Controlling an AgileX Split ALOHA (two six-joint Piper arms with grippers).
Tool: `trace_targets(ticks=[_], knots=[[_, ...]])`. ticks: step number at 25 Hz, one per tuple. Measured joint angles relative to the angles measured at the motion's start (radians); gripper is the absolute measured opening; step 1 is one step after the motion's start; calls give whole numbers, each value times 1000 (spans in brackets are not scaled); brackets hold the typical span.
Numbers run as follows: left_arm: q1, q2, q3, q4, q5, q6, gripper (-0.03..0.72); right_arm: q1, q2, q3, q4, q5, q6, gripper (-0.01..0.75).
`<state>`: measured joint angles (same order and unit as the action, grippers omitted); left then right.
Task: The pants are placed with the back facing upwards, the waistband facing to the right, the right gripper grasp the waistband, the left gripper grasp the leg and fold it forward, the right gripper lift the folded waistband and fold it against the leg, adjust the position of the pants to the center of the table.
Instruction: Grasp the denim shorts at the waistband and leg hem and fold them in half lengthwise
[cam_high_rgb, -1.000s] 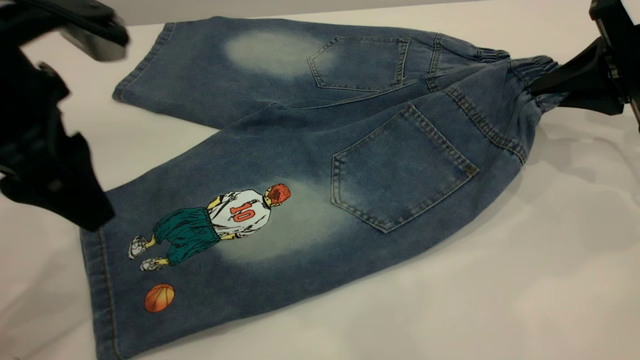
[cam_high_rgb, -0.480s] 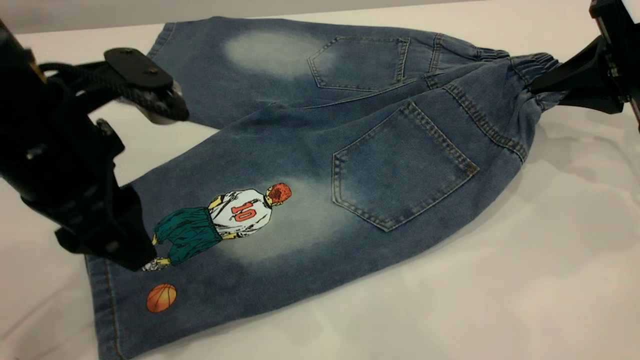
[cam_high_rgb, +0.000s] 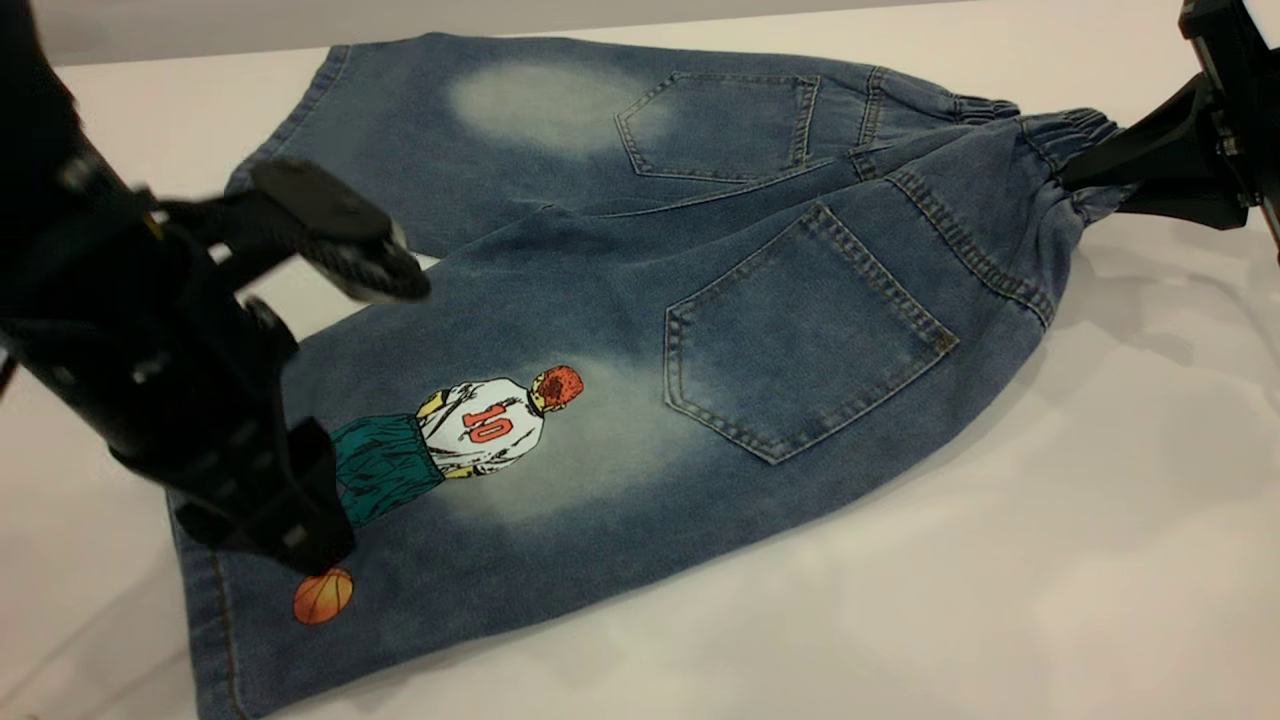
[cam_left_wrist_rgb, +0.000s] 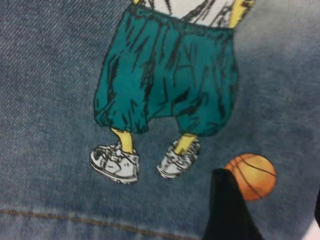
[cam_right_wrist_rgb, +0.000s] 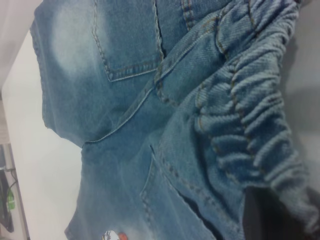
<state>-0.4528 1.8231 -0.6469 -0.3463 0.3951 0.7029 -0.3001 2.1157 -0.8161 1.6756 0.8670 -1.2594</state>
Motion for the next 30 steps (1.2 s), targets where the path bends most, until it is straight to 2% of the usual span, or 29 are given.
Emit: trace_targets(ticks=[6, 12, 16, 23, 30], knots=[[-4, 50, 0, -1, 37, 0, 384, 0, 0, 0, 0, 0, 0, 41], [-89, 36, 29, 13, 114, 0, 384, 0, 0, 0, 1, 0, 0, 41], [-140, 27, 80, 43, 88, -33, 384, 0, 0, 0, 1, -1, 0, 42], [-140, -74, 99, 188, 88, -167, 384, 0, 0, 0, 1, -1, 0, 43], [-139, -87, 159, 346, -20, -307, 384, 0, 0, 0, 0, -1, 0, 45]])
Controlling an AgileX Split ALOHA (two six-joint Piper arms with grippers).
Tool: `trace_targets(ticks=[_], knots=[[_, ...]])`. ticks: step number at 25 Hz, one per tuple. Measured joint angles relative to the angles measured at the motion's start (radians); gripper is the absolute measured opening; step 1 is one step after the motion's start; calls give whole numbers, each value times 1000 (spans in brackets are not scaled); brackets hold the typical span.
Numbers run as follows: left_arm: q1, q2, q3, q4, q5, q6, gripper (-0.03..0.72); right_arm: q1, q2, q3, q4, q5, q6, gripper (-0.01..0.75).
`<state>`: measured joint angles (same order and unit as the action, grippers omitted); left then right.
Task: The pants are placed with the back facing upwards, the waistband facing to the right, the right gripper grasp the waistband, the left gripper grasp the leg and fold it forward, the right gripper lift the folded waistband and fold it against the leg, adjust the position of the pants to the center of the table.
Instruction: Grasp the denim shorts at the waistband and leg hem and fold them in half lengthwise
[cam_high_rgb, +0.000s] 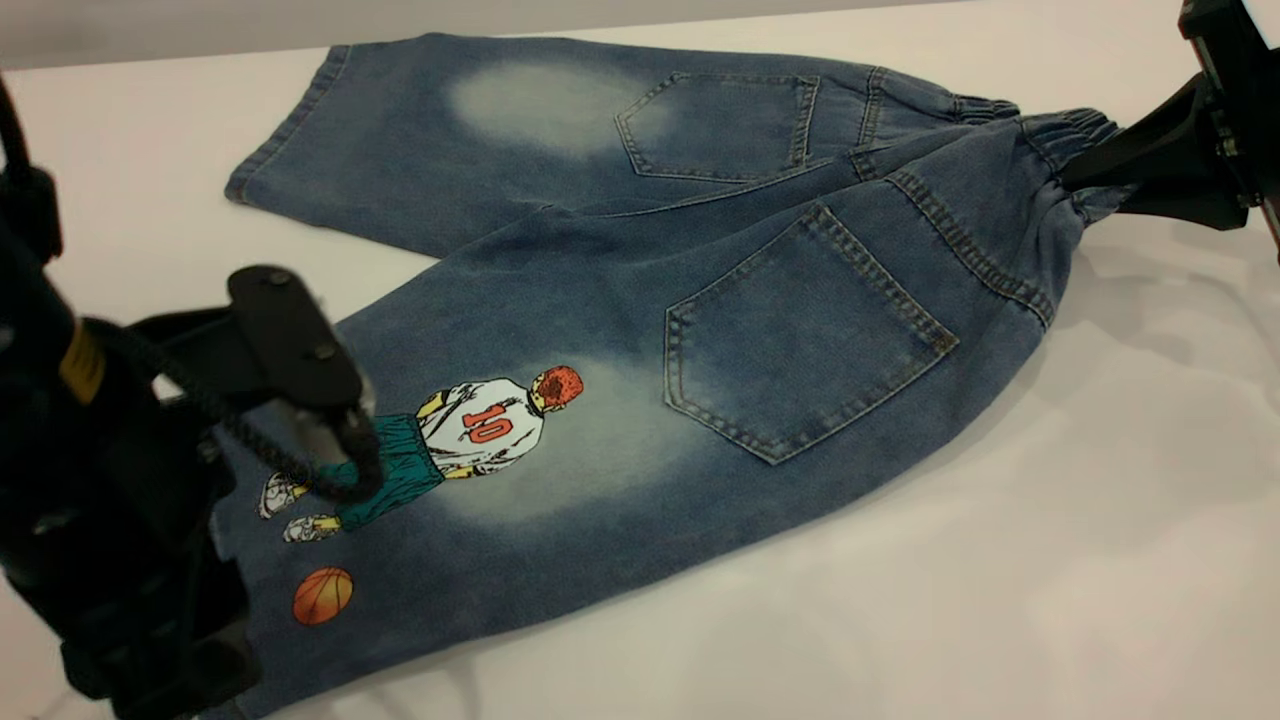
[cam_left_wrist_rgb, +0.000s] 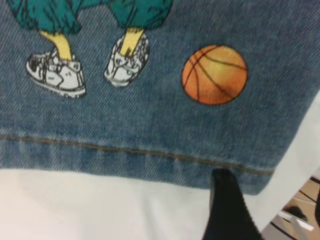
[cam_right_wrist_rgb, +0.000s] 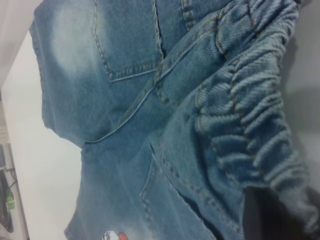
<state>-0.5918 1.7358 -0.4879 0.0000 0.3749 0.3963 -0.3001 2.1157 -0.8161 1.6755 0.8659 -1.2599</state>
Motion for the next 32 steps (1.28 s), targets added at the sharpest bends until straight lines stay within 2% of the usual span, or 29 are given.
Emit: trace_targets(ticks=[7, 17, 23, 32], knots=[[0, 13, 16, 0, -160, 13, 384, 0, 0, 0, 0, 0, 1, 47], [0, 63, 16, 0, -180, 14, 384, 0, 0, 0, 0, 1, 0, 53], [0, 106, 16, 0, -238, 14, 384, 0, 0, 0, 0, 1, 0, 53], [0, 120, 15, -72, -220, 7, 384, 0, 0, 0, 0, 1, 1, 53]])
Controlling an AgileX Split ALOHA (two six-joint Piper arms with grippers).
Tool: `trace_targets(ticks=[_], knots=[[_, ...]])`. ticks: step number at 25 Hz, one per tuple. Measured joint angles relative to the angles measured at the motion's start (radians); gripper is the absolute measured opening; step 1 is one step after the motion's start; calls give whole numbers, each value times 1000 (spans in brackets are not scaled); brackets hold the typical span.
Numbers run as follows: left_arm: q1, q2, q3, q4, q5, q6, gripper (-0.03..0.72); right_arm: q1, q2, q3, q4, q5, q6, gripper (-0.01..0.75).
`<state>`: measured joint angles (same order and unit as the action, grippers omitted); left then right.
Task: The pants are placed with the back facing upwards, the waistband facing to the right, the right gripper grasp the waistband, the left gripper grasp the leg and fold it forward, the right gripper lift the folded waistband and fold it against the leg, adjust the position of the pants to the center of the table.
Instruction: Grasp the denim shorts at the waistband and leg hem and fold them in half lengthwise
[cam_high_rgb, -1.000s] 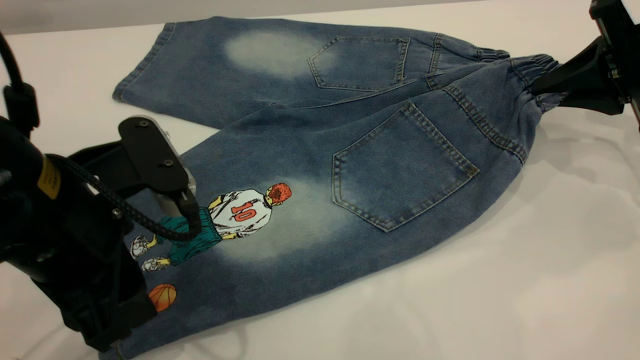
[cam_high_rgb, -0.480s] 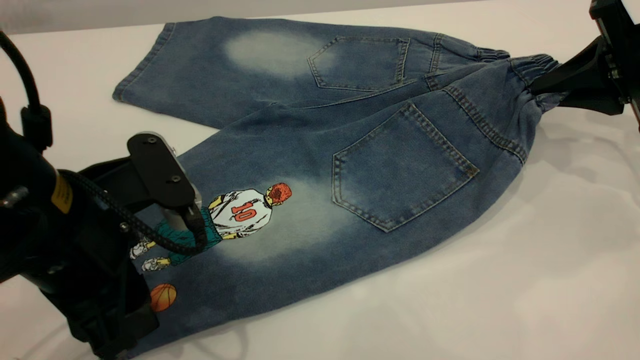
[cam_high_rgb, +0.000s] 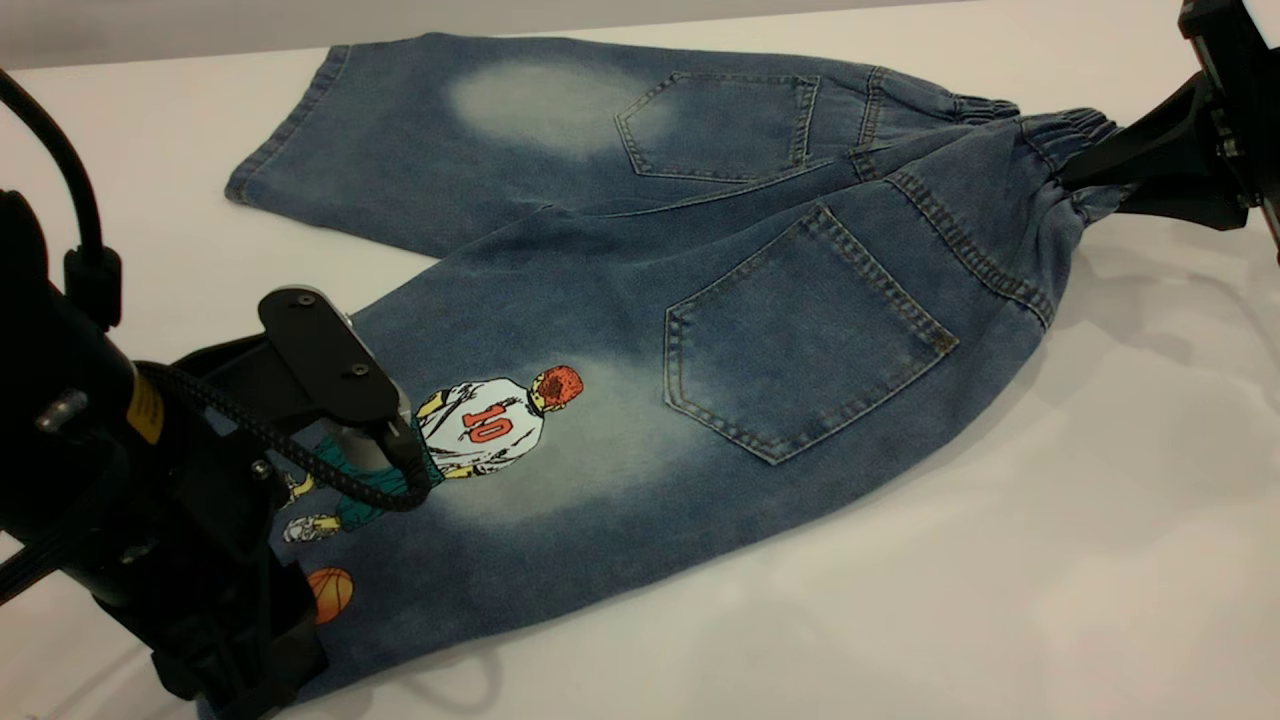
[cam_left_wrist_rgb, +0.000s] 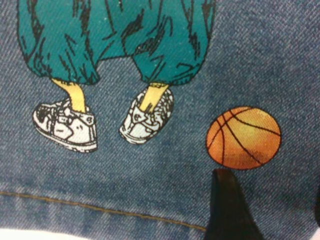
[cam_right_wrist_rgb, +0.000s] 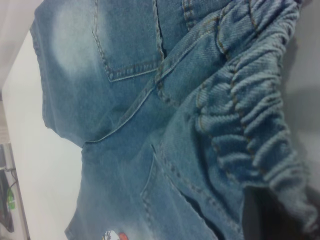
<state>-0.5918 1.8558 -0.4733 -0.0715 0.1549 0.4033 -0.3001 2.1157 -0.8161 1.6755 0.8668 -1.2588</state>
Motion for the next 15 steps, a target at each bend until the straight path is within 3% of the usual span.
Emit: trace_targets(ticks=[6, 15], knots=[[0, 0, -1, -57, 84, 10, 384, 0, 0, 0, 0, 0, -1, 53], [0, 1, -1, -61, 80, 63, 384, 0, 0, 0, 1, 0, -1, 53]])
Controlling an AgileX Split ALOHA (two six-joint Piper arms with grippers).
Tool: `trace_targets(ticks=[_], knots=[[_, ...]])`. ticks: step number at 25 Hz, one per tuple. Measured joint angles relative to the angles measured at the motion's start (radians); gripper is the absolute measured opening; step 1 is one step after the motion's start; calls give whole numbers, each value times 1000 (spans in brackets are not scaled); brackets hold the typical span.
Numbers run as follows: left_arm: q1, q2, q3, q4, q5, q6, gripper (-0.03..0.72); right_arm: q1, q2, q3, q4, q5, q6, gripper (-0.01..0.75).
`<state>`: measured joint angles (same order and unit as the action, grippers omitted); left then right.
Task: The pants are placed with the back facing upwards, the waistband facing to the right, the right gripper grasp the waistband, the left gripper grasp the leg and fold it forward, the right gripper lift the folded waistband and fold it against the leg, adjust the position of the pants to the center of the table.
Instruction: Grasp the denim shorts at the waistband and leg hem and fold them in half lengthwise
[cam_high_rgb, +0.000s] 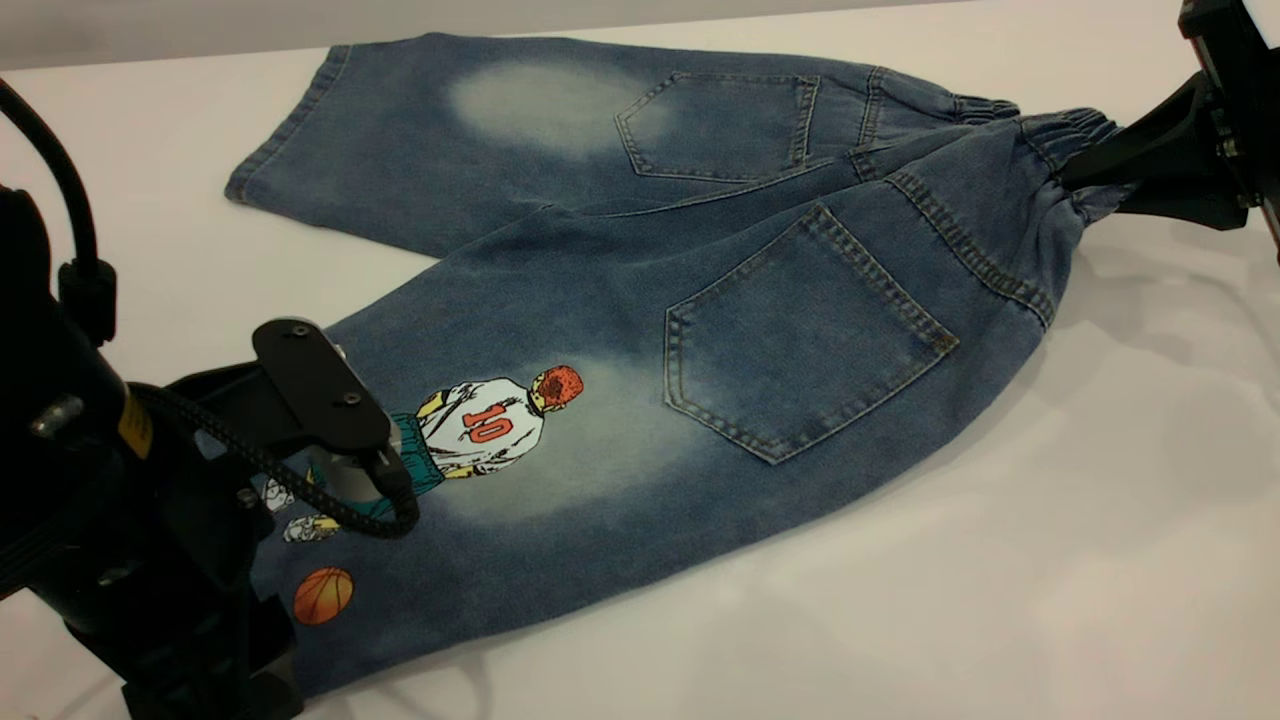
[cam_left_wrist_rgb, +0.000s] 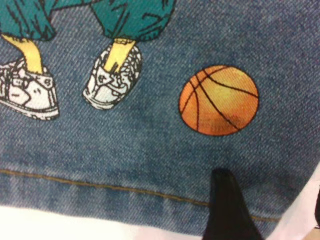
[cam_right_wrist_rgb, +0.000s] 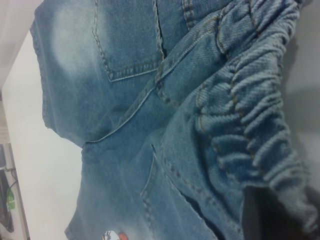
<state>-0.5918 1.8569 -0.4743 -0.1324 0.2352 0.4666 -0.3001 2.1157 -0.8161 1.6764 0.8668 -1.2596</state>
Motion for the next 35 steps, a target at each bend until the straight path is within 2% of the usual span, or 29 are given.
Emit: trace_targets(ticks=[15, 19, 25, 27, 35], knots=[[0, 56, 0, 5, -60, 21, 371, 0, 0, 0, 1, 6, 0, 55], [0, 56, 0, 17, -69, 20, 302, 0, 0, 0, 1, 6, 0, 55], [0, 57, 0, 59, -74, 20, 91, 0, 0, 0, 0, 19, 0, 58], [0, 57, 0, 58, -64, 20, 48, 0, 0, 0, 0, 19, -2, 58], [0, 12, -4, 56, 19, 20, 20, 0, 0, 0, -10, 68, 0, 47]])
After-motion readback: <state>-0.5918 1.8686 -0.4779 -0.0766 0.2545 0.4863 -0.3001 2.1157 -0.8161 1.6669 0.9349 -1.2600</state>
